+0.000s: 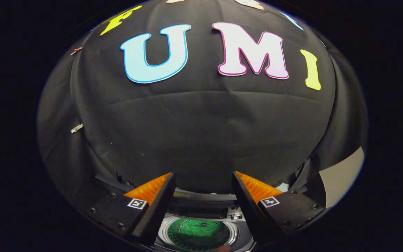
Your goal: Put the clothes into the washing machine and then close the washing machine lid.
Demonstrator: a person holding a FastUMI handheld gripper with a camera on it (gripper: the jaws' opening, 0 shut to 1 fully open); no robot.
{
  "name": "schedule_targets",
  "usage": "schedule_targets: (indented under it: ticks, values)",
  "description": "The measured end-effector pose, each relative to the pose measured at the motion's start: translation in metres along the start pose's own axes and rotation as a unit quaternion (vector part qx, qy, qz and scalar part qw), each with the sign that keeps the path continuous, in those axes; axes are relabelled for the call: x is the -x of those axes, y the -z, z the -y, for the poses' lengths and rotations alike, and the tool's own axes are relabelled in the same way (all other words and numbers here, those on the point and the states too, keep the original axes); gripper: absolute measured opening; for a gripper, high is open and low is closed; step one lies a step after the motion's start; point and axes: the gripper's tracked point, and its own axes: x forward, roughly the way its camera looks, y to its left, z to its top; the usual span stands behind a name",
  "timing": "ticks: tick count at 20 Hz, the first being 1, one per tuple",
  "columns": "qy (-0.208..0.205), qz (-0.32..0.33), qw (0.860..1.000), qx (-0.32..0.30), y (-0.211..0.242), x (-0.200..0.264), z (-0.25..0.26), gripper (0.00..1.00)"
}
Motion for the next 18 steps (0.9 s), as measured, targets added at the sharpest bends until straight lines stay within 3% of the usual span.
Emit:
schedule_targets:
  ticks: [18]
  values:
    - [-0.035, 0.047, 0.998, 0.007, 0.07, 0.073, -0.008, 1.0]
